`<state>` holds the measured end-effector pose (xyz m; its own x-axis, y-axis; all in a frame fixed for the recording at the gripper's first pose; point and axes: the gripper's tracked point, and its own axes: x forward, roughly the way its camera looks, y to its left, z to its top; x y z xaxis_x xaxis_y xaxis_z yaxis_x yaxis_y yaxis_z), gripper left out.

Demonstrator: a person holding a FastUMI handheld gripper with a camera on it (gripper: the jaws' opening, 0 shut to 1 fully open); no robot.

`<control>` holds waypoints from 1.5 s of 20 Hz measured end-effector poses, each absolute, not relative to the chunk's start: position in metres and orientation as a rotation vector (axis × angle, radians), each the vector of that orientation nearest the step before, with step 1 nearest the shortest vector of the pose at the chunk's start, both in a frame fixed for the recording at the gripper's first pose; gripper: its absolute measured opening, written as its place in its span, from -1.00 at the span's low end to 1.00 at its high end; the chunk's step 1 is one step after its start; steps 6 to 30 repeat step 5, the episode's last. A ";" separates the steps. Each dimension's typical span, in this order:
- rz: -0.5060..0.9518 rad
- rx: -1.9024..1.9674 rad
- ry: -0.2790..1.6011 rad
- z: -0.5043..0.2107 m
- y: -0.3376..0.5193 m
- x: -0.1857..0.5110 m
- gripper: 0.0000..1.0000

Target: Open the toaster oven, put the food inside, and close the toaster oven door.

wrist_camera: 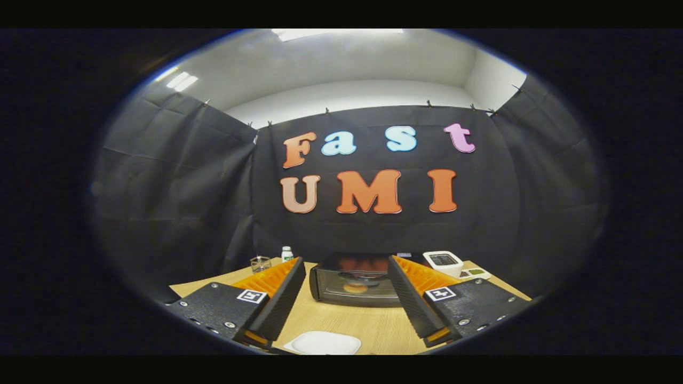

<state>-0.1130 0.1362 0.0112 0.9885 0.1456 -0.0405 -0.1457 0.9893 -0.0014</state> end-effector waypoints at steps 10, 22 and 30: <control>0.189 0.002 0.013 0.020 0.144 -0.122 0.85; 0.189 0.002 0.013 0.020 0.144 -0.122 0.85; 0.189 0.002 0.013 0.020 0.144 -0.122 0.85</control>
